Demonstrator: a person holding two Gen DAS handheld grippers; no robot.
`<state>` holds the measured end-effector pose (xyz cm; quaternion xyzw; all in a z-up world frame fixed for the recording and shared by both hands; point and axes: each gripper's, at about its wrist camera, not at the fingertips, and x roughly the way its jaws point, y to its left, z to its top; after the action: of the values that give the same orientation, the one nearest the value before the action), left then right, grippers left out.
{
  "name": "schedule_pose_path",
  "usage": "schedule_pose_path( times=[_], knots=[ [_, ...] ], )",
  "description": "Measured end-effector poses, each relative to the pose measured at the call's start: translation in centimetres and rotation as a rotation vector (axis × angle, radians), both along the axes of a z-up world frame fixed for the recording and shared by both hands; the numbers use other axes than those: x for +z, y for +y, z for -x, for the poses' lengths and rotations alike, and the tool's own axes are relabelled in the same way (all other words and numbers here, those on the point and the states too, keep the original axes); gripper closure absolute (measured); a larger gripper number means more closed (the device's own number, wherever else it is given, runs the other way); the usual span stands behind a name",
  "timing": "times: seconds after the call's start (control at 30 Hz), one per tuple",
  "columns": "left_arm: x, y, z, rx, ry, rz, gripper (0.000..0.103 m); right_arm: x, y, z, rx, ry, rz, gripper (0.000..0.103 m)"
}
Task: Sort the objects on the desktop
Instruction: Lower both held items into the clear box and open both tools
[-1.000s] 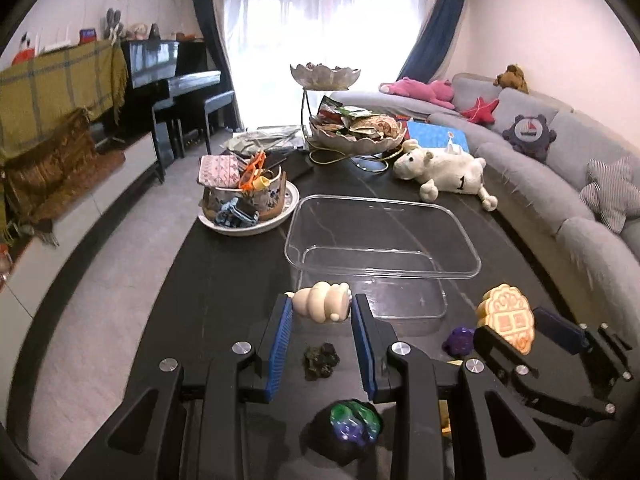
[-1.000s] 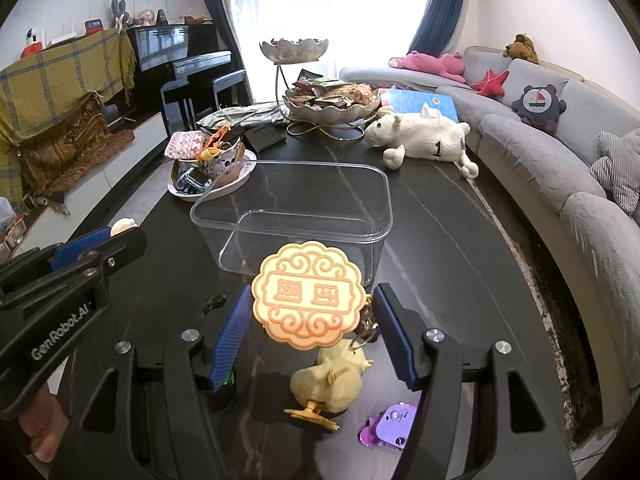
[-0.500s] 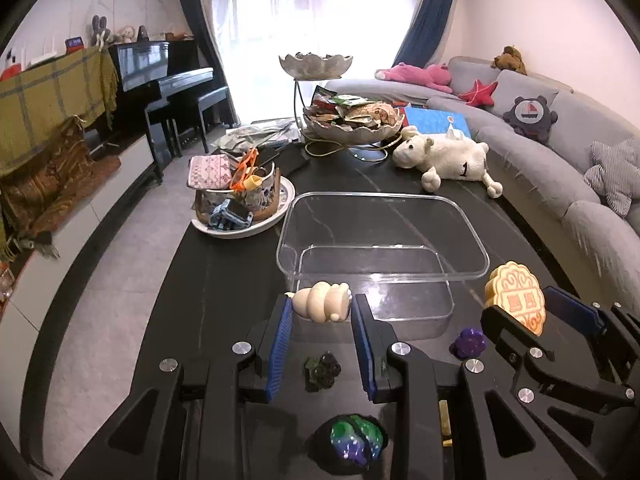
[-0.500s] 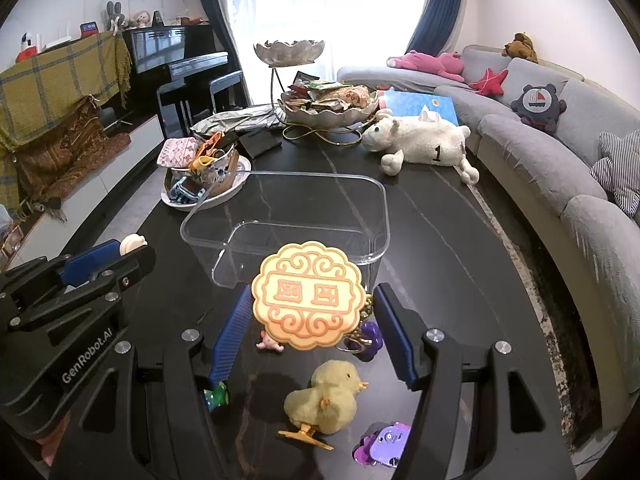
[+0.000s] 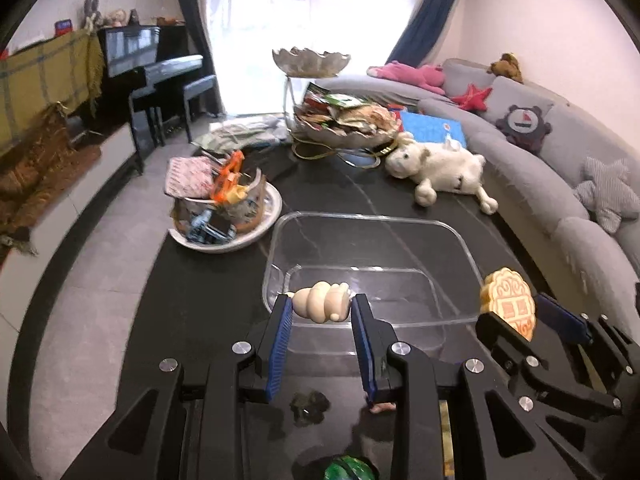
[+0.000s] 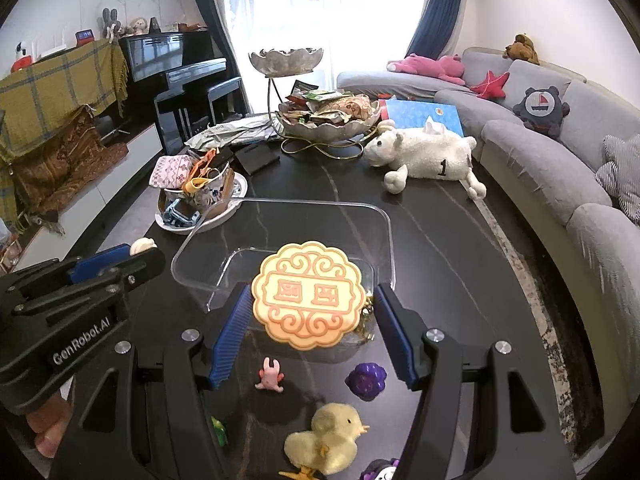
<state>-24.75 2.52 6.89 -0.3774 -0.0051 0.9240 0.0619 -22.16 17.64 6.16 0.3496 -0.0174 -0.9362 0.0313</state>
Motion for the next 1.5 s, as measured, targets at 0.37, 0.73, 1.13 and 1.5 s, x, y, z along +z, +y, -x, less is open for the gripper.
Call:
schedule_pose_path(
  times=[0.37, 0.73, 1.13, 1.5],
  knots=[
    [-0.2, 0.6, 2.8, -0.026, -0.005, 0.027, 0.075, -0.2, 0.0, 2.9, 0.001, -0.008, -0.006, 0.043],
    [-2.1, 1.7, 7.2, -0.044, -0.069, 0.038, 0.075, -1.5, 0.5, 6.6, -0.032, -0.056, -0.022, 0.043],
    [-5.5, 2.3, 10.5, -0.05, -0.15, 0.066, 0.075, -4.7, 0.3, 9.4, -0.031, -0.144, -0.051, 0.043],
    [-5.9, 2.8, 11.3, -0.062, -0.175, 0.097, 0.057, -6.2, 0.5, 10.5, -0.029, -0.193, -0.044, 0.043]
  ],
)
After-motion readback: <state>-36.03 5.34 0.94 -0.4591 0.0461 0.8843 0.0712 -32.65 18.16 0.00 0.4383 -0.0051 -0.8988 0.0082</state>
